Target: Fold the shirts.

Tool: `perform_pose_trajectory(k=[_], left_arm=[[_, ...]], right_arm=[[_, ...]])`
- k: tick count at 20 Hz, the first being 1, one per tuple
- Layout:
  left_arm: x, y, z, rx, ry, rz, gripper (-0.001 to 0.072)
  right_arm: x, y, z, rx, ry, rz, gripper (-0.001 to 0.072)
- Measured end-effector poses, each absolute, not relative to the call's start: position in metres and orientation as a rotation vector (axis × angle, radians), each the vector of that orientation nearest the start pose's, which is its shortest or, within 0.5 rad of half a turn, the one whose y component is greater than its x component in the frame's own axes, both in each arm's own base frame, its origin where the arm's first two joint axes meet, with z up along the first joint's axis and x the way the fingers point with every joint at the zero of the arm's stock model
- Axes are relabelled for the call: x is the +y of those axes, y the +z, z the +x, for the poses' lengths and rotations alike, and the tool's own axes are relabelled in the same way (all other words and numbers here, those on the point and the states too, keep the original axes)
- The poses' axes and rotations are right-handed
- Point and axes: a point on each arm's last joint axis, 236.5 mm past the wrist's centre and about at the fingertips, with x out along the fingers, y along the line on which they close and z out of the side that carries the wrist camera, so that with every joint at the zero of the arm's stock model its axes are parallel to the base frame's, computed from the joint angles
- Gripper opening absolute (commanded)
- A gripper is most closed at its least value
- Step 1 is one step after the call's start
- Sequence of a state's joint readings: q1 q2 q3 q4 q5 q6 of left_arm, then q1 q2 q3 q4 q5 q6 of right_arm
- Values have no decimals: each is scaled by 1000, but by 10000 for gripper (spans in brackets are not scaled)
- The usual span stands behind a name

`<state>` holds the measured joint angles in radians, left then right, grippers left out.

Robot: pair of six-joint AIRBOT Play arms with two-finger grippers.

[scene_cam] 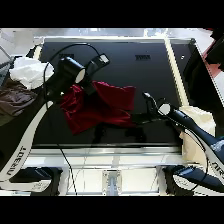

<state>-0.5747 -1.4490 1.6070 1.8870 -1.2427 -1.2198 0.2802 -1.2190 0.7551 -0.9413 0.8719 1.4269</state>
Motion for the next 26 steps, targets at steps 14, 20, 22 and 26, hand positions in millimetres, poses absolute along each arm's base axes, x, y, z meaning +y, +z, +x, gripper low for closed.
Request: perform_pose_trajectory(k=[14,20,22,26], left_arm=[[-26,391,328,370,76,650,15],[-16,392,345,408,137,641,15],[-9,351,384,542,179,691,16],[16,219,464,883,167,681,18]], right_arm=[[69,396,259,381,278,54,12],[59,391,304,454,228,32,13],[55,349,354,579,198,13,13],[54,231,464,811,164,0,18]])
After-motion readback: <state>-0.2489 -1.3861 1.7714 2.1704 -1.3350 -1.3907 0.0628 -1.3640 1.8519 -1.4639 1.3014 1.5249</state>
